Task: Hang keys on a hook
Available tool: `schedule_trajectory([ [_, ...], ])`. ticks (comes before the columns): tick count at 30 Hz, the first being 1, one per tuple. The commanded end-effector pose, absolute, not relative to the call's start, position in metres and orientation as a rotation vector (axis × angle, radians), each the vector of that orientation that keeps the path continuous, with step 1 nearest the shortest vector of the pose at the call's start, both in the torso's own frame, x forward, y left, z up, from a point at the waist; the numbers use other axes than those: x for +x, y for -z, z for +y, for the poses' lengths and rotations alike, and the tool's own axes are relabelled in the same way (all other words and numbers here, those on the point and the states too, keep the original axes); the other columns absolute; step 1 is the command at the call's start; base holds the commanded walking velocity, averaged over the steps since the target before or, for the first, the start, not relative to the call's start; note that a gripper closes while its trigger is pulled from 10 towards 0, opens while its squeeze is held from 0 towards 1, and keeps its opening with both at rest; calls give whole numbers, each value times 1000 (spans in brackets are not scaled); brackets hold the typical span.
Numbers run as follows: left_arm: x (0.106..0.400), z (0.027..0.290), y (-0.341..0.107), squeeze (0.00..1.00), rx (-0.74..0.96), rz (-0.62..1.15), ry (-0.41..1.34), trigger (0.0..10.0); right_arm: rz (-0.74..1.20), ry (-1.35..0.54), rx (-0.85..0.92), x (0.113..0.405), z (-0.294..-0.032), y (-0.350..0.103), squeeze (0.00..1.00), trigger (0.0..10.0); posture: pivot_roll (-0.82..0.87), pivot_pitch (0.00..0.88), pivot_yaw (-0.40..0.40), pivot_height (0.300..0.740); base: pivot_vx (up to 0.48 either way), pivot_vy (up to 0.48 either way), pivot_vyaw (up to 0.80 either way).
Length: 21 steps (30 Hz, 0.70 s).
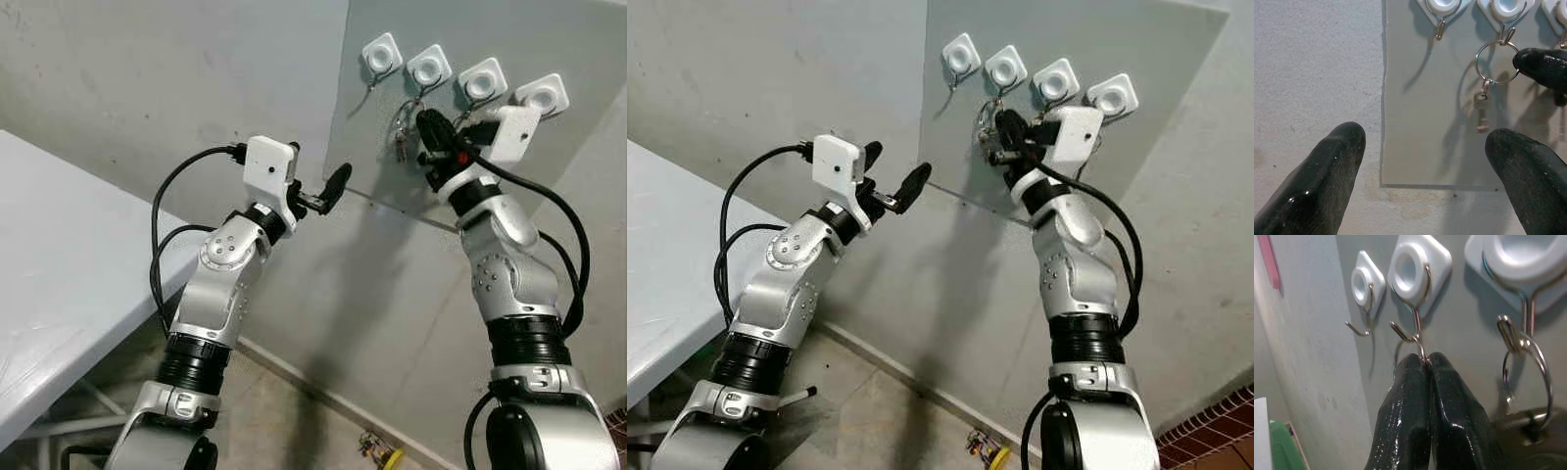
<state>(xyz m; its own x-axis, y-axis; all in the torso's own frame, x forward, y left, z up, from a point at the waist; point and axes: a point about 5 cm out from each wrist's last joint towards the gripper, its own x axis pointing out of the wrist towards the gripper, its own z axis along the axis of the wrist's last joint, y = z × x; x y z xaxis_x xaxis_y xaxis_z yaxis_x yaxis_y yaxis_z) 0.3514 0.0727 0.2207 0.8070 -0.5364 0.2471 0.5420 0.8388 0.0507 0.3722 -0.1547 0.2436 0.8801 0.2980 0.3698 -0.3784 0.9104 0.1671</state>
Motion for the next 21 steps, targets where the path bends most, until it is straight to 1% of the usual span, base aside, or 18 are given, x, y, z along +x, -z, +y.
schedule_trajectory([
  [1,350,73,-225,0,-17,-269,578,10000,-304,-339,261,371,-158,-232,251,10000,41,7,-46,740,0,0,0],
  [2,350,73,-225,0,-17,-269,578,10000,-301,-337,264,371,-158,-231,251,10000,41,7,-46,740,0,0,0],
  [3,350,73,-225,0,-18,-268,577,10000,-301,-337,264,371,-158,-231,698,10000,41,7,-46,740,0,0,0],
  [4,350,73,-225,0,-18,-268,577,10000,-301,-337,264,371,-158,-231,698,10000,41,7,-46,740,0,0,0],
  [5,350,73,-225,0,-18,-267,576,10000,-300,-338,266,370,-158,-230,1000,10000,41,7,-46,740,0,0,0],
  [8,350,73,-225,0,-20,-267,573,10000,-300,-335,264,368,-158,-227,1000,10000,41,7,-46,740,0,0,0],
  [13,352,75,-224,0,-24,-263,542,10000,-331,-358,201,361,-155,-223,1000,10000,40,5,-44,740,0,0,0],
  [21,354,80,-213,0,-32,-237,487,10000,-299,-369,163,352,-157,-205,1000,10000,40,5,-44,740,0,0,0],
])
